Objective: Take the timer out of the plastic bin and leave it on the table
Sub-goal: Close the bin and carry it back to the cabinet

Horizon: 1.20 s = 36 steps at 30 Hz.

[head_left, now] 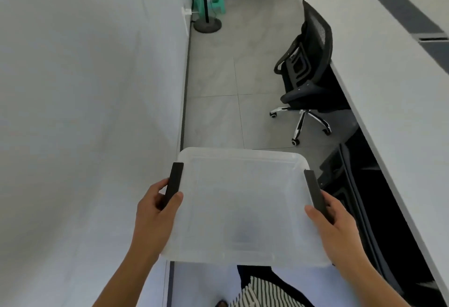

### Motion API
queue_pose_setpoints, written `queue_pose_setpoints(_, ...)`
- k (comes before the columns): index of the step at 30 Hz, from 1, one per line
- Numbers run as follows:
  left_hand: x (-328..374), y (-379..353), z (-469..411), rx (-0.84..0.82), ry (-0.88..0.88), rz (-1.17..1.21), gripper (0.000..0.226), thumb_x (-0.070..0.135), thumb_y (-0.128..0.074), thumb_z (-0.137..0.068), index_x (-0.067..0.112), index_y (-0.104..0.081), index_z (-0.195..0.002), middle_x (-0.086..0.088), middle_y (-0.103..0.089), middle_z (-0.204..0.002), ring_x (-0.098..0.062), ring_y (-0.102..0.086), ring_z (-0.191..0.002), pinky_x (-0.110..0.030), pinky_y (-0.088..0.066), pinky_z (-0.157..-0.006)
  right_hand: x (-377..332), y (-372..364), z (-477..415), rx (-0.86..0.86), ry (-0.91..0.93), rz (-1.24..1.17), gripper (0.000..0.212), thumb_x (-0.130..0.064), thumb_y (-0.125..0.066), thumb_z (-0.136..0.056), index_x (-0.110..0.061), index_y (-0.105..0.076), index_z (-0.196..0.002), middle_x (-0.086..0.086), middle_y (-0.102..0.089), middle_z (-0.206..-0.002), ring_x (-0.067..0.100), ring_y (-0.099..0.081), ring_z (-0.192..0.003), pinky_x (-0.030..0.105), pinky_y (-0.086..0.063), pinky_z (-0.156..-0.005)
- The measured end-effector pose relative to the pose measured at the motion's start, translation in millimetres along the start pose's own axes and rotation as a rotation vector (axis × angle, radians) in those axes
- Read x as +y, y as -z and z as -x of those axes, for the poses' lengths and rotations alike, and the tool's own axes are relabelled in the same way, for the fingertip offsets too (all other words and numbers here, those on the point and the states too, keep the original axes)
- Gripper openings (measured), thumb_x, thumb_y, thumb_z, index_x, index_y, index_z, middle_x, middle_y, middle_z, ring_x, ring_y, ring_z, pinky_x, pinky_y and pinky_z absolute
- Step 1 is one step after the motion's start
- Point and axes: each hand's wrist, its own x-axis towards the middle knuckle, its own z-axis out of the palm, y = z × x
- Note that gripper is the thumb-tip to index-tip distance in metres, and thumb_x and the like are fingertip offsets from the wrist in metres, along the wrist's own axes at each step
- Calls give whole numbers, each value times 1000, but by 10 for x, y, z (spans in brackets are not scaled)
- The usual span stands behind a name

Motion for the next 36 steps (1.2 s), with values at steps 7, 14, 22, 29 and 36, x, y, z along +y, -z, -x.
queue_pose_setpoints(7,891,-455,-1632,40,12,21,37,17,-58,-88,21,-54,-125,-9,-64,-85,-19,-60,-74,-26,-43,-60,-976,-398,-1777,-15,17,6,46,-21,-60,-89,-20,-49,-134,-13,-64,-94,11,-62,-83,26,-48,-64)
queue_pose_setpoints(14,1656,-593,-3082,116,4,64,38,16,-59,-88,22,-55,-125,-10,-63,-81,-20,-57,-70,-26,-43,-60,-2132,-849,-3263,-75,114,85,47,-19,-59,-89,-22,-47,-135,-17,-61,-90,6,-56,-73,21,-46,-61)
queue_pose_setpoints(22,2305,-938,-5209,32,3,85,37,15,-60,-87,20,-56,-123,-13,-64,-81,-20,-57,-69,-26,-44,-61,-2932,-1535,-4915,10,71,49,48,-18,-60,-89,-21,-48,-135,-16,-62,-95,3,-59,-86,20,-43,-63)
queue_pose_setpoints(29,3381,-1229,-6824,-121,-76,57,30,17,-60,-87,27,-56,-115,-4,-62,-78,-19,-58,-70,-23,-42,-59,-3820,-1822,-5999,157,41,-27,52,-16,-63,-87,-20,-48,-137,-14,-63,-98,4,-61,-88,21,-44,-65)
queue_pose_setpoints(36,4145,-1902,-8377,-200,-102,-6,35,18,-60,-87,22,-57,-122,-6,-63,-78,-19,-60,-70,-25,-44,-60,-4385,-2046,-7430,234,-1,-46,50,-19,-64,-87,-21,-50,-135,-10,-66,-98,7,-63,-87,22,-44,-64)
